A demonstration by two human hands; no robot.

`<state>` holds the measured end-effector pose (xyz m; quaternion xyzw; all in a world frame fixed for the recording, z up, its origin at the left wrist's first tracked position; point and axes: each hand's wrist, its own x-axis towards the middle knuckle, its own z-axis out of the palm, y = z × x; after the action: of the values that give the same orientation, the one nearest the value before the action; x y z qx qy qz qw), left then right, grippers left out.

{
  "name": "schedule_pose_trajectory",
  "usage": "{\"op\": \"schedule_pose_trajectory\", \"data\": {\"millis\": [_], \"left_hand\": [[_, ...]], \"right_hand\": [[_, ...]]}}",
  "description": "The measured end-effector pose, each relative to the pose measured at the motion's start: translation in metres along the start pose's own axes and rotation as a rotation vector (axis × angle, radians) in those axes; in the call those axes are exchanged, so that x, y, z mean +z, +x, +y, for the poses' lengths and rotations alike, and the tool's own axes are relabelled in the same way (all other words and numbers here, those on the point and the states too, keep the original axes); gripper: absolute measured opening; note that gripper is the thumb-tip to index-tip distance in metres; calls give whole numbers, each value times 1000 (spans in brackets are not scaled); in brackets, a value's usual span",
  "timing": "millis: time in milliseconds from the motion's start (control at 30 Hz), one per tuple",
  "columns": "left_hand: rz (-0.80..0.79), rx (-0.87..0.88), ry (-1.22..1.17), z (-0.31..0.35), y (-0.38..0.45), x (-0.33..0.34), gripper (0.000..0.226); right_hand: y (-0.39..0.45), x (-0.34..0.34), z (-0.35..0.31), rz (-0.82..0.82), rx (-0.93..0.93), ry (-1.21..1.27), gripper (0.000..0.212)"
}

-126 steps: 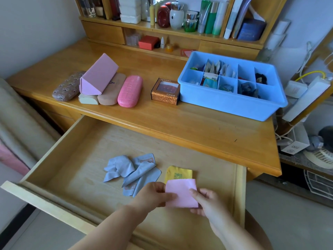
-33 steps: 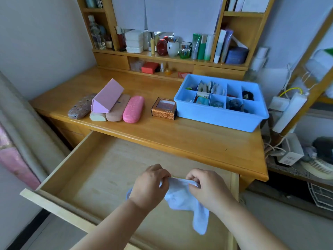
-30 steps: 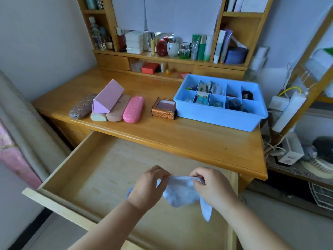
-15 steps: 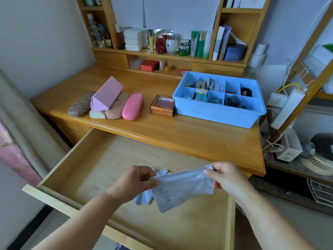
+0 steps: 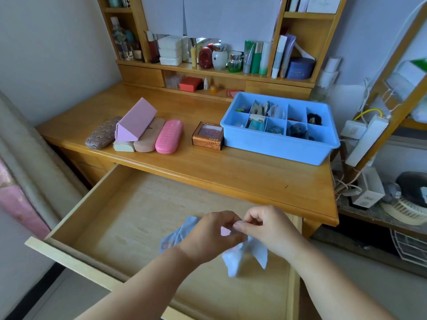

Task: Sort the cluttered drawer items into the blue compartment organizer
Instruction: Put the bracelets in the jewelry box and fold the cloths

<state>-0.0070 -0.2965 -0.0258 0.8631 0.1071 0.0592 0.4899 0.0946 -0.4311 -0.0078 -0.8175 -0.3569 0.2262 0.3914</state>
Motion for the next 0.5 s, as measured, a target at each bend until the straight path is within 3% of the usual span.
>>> {"op": "schedule_pose_trajectory", "data": {"millis": [100, 233, 400, 500], "left_hand": [[34, -12, -68, 3, -1, 3, 35], [28, -102, -219, 0, -2, -9, 18], [68, -165, -194, -14, -5, -32, 17], [69, -219, -188, -24, -6, -43, 14]], "right_hand": [[-3, -3, 4, -55, 23, 203, 27], [-10, -3, 21, -160, 89, 231, 19], [-18, -5, 46, -86, 139, 307, 30], [-16, -9, 54, -33, 148, 316, 23]]}}
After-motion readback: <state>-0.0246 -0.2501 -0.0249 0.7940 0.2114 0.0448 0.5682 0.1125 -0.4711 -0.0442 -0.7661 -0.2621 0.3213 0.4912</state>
